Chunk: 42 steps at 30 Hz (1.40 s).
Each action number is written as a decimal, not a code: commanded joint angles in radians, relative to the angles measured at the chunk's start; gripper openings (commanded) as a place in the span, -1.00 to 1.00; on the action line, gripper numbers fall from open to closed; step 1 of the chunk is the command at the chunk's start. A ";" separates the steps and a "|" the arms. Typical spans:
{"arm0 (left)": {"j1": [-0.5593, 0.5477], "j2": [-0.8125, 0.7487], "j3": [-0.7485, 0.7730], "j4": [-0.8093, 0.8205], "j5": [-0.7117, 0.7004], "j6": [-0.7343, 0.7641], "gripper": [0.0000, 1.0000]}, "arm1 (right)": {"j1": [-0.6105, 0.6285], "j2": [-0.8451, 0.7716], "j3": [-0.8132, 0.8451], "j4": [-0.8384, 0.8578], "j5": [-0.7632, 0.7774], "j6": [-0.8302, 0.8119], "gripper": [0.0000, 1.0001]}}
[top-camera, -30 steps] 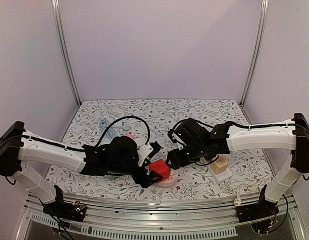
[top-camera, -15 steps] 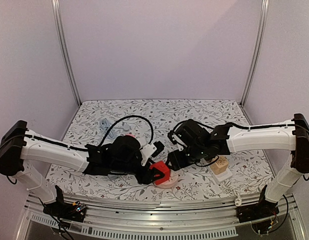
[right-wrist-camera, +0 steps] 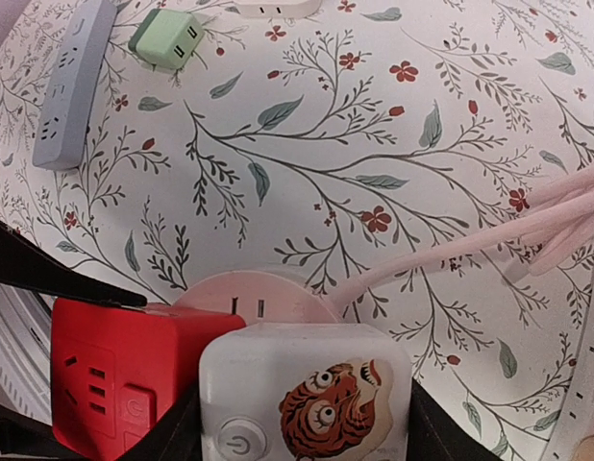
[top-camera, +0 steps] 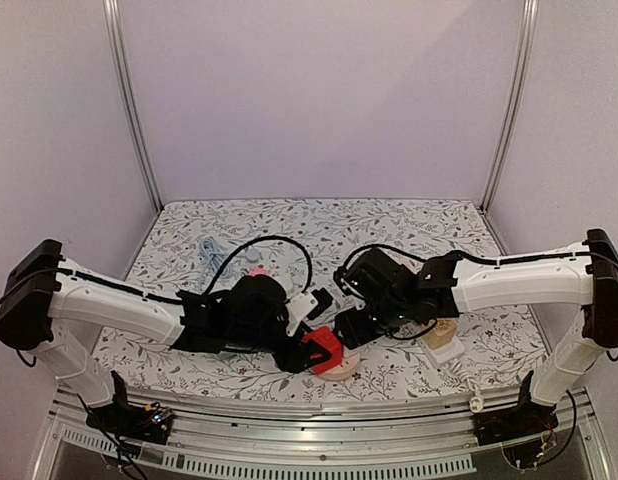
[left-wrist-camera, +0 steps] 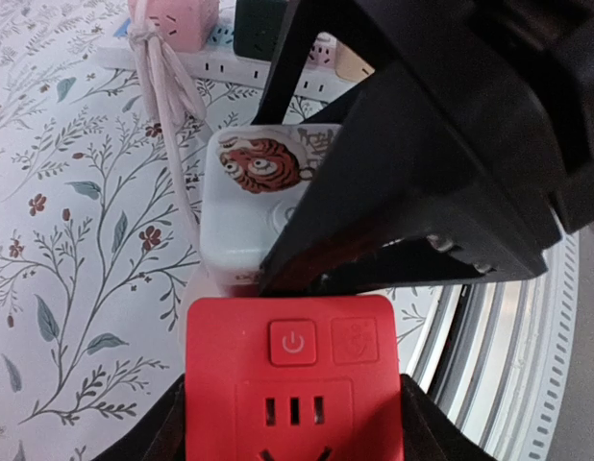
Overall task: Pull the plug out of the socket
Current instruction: Remove the plug from the socket.
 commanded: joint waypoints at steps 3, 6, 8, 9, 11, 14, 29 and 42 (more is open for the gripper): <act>-0.020 0.035 0.009 -0.044 0.026 0.003 -0.44 | 0.049 -0.052 0.043 0.034 0.087 -0.037 -0.53; -0.022 0.043 0.010 -0.047 0.027 0.010 -0.48 | 0.046 -0.051 0.048 0.032 0.096 -0.006 -0.54; -0.027 0.054 0.014 -0.055 0.020 0.015 -0.50 | 0.034 -0.049 0.050 0.031 0.085 0.021 -0.54; -0.030 0.063 0.014 -0.060 0.015 0.020 -0.50 | 0.023 -0.047 0.048 0.032 0.066 0.042 -0.54; -0.036 0.075 0.012 -0.067 0.008 0.024 -0.51 | -0.005 -0.047 0.036 0.041 0.031 0.082 -0.55; -0.042 0.084 0.004 -0.070 0.007 0.022 -0.52 | -0.043 -0.062 0.006 0.069 -0.016 0.121 -0.55; -0.032 0.099 0.022 -0.081 0.050 0.028 -0.60 | 0.024 -0.087 -0.014 0.060 0.056 0.057 -0.55; -0.016 0.115 0.037 -0.081 0.068 0.015 -0.64 | 0.144 -0.068 -0.002 0.020 0.225 0.034 -0.60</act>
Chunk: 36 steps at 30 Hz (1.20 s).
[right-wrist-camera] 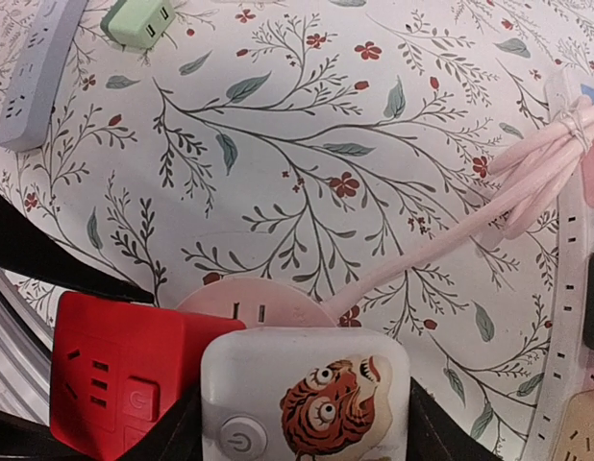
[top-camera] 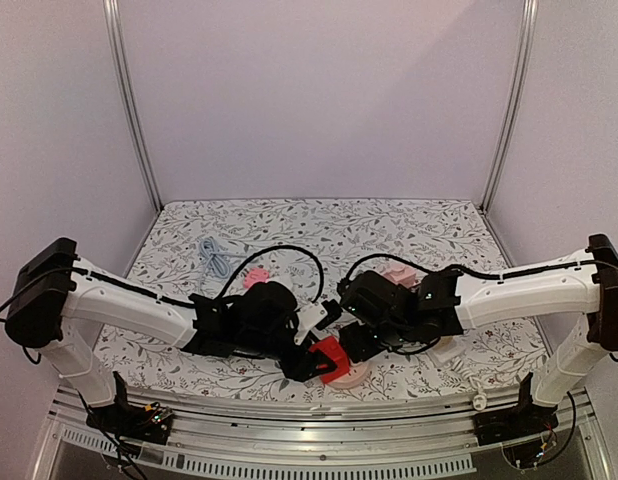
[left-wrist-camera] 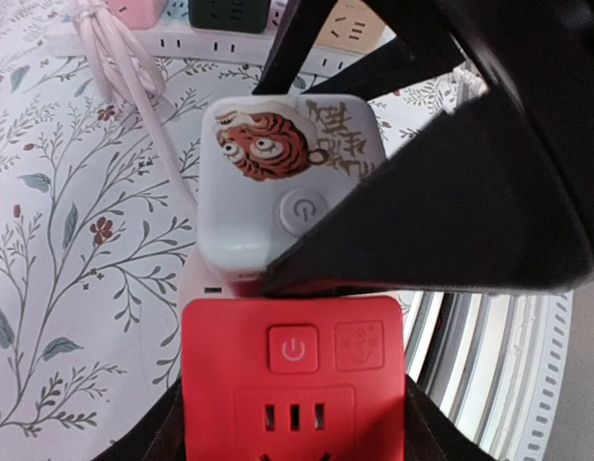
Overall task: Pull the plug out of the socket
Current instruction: Remove the plug from the socket.
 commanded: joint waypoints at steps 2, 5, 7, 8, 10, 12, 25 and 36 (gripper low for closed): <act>0.004 0.045 0.008 -0.077 0.015 0.004 -0.65 | 0.028 -0.057 0.035 0.064 0.041 -0.006 -0.59; 0.002 0.051 0.005 -0.077 0.014 0.003 -0.66 | 0.000 -0.079 0.008 0.093 0.007 0.033 -0.59; 0.001 0.055 0.001 -0.077 0.015 0.001 -0.66 | -0.032 -0.099 -0.021 0.128 -0.042 0.069 -0.59; 0.001 0.057 0.000 -0.077 0.013 0.001 -0.66 | -0.046 -0.109 -0.036 0.145 -0.061 0.087 -0.59; -0.002 0.061 -0.003 -0.077 0.014 -0.002 -0.67 | -0.077 -0.130 -0.062 0.170 -0.102 0.125 -0.60; -0.003 0.063 -0.005 -0.077 0.009 -0.004 -0.66 | -0.102 -0.143 -0.080 0.187 -0.134 0.155 -0.60; 0.004 0.066 0.046 -0.180 -0.015 0.004 -0.67 | 0.000 -0.126 -0.016 0.106 -0.013 0.019 -0.60; 0.016 0.067 0.094 -0.202 -0.056 0.008 -0.68 | 0.020 -0.131 -0.036 0.104 -0.041 -0.063 -0.60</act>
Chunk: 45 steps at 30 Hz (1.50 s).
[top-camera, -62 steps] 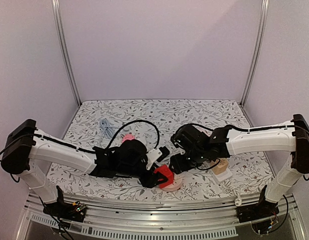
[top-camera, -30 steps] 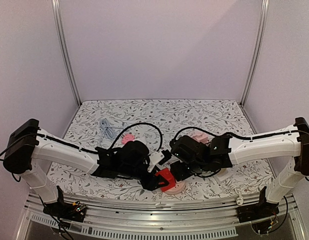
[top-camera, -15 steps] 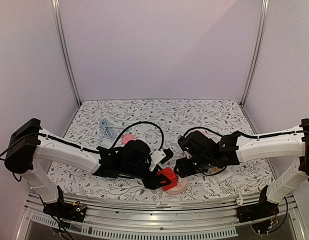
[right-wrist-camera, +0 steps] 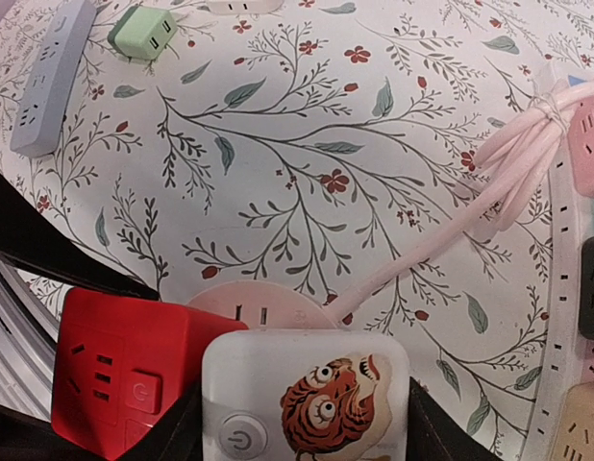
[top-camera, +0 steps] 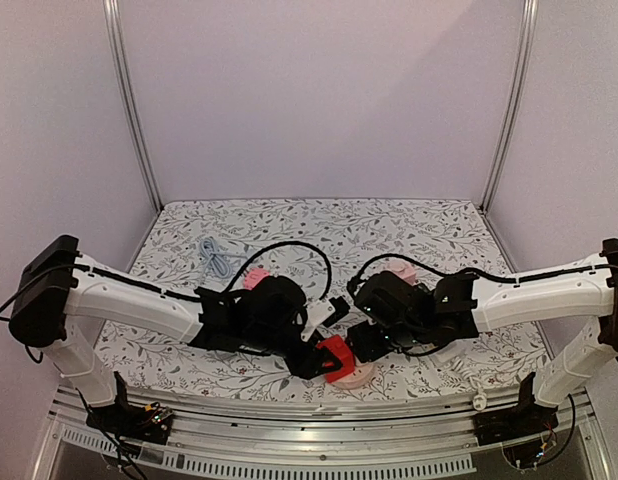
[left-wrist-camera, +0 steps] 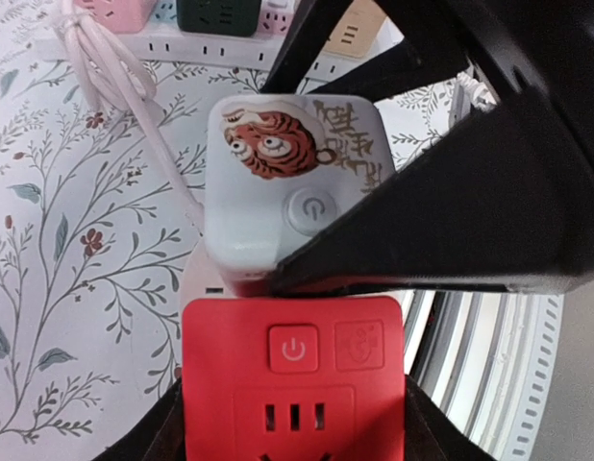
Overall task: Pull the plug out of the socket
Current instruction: Remove the plug from the socket, then place the plug at the center of the board.
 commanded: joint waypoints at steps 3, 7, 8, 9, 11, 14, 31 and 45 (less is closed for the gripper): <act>0.017 0.048 0.019 -0.125 -0.042 0.027 -0.68 | 0.028 -0.052 0.068 0.043 -0.035 -0.056 -0.60; 0.017 0.042 0.016 -0.142 -0.040 0.036 -0.68 | 0.011 -0.057 0.070 0.043 -0.035 -0.006 -0.61; 0.017 0.040 0.013 -0.145 -0.038 0.038 -0.68 | -0.002 -0.060 0.066 0.045 -0.047 0.006 -0.61; 0.017 0.037 0.009 -0.145 -0.038 0.041 -0.68 | -0.019 -0.065 0.058 0.050 -0.071 0.023 -0.60; 0.017 0.037 0.001 -0.145 -0.039 0.044 -0.68 | -0.056 -0.075 0.043 0.064 -0.129 0.040 -0.60; 0.017 0.043 -0.005 -0.141 -0.037 0.051 -0.69 | -0.110 -0.093 0.032 0.077 -0.211 0.060 -0.60; 0.024 -0.009 -0.004 -0.147 -0.075 0.007 -0.06 | -0.142 -0.184 0.115 -0.084 0.032 -0.015 -0.60; 0.120 -0.267 0.045 -0.275 -0.095 -0.072 0.99 | -0.137 -0.045 0.264 -0.051 0.040 -0.026 -0.59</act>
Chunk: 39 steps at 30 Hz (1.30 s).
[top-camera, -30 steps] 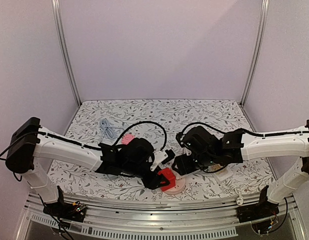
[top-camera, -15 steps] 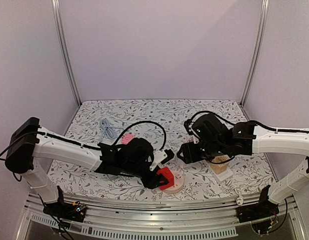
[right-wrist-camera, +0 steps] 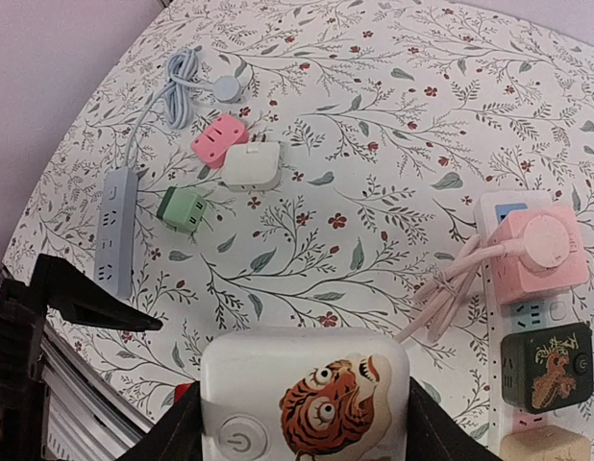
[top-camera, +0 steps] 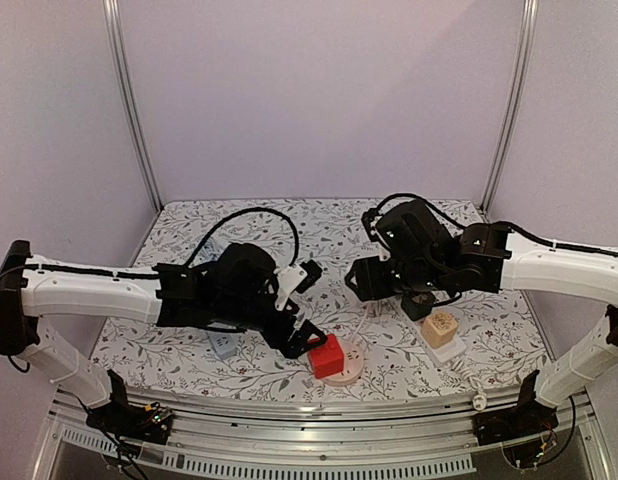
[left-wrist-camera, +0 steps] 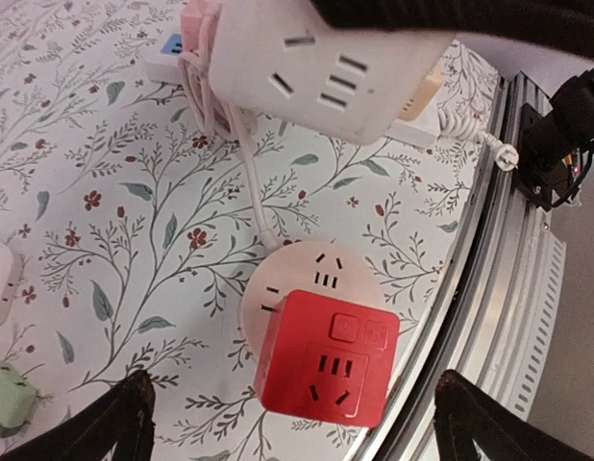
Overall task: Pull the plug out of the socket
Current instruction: Place the plug at the center of the board.
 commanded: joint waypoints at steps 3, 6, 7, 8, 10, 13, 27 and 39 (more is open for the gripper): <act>0.144 -0.203 0.024 -0.232 -0.038 -0.068 0.99 | 0.016 0.106 0.097 0.028 -0.007 -0.020 -0.59; 0.289 -0.288 0.030 -0.351 0.043 -0.073 0.99 | 0.034 0.178 0.152 0.038 -0.027 -0.028 -0.59; 0.340 -0.311 0.036 -0.391 0.068 -0.063 0.99 | 0.040 0.205 0.178 0.042 -0.034 -0.030 -0.59; 0.393 -0.329 0.049 -0.423 0.092 -0.050 0.99 | 0.043 0.226 0.198 0.045 -0.043 -0.032 -0.59; 0.485 -0.364 0.072 -0.497 0.123 -0.014 0.99 | 0.045 0.286 0.236 0.057 -0.062 -0.031 -0.59; 0.629 -0.397 0.098 -0.547 0.187 0.035 0.99 | 0.045 0.374 0.292 0.078 -0.089 -0.029 -0.59; 0.842 -0.573 0.013 -0.519 0.003 0.093 0.99 | 0.035 0.696 0.502 0.114 -0.130 -0.027 -0.53; 0.842 -0.602 -0.001 -0.526 -0.053 0.085 0.99 | 0.015 0.795 0.541 0.147 -0.159 0.002 -0.01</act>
